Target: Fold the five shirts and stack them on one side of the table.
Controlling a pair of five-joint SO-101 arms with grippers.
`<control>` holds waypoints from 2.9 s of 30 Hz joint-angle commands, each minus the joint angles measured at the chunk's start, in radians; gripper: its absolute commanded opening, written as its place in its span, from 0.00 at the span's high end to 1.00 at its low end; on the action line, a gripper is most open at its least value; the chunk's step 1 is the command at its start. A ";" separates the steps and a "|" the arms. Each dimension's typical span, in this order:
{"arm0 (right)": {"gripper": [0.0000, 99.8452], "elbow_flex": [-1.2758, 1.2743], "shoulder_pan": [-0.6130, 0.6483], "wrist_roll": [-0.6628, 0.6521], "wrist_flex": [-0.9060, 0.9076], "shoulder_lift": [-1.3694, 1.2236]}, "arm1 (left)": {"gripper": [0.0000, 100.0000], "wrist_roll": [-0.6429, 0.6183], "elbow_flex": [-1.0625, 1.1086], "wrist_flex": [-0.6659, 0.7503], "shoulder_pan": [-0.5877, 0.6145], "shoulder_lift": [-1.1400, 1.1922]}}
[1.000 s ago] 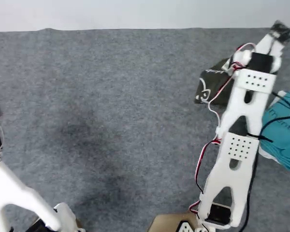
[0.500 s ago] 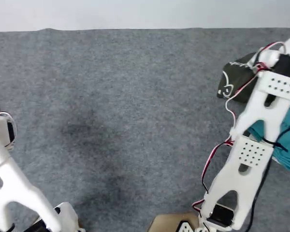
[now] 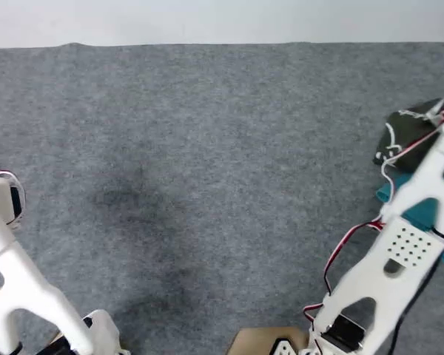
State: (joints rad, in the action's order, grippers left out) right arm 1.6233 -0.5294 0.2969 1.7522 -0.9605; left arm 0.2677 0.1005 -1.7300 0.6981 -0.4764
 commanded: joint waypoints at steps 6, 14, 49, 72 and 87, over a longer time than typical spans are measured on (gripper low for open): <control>0.99 -0.051 -0.084 -0.078 0.044 0.099 | 1.00 0.012 -0.002 0.034 -0.009 -0.023; 0.99 -0.477 -0.137 -0.204 0.042 0.294 | 1.00 0.011 0.018 0.063 -0.009 -0.023; 0.62 -0.750 -0.351 -0.333 -0.025 0.456 | 1.00 0.011 0.016 -0.005 -0.006 -0.034; 0.99 -0.750 -0.223 -0.333 -0.338 0.147 | 1.00 0.011 0.013 -0.006 -0.003 -0.034; 0.99 -0.562 -0.199 -0.333 -0.071 0.240 | 1.00 0.011 0.016 -0.006 -0.008 -0.034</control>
State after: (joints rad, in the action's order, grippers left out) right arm 0.9682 -0.7396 -0.0269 1.5604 -0.8316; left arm 0.2677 0.1250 -1.7254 0.6981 -0.4764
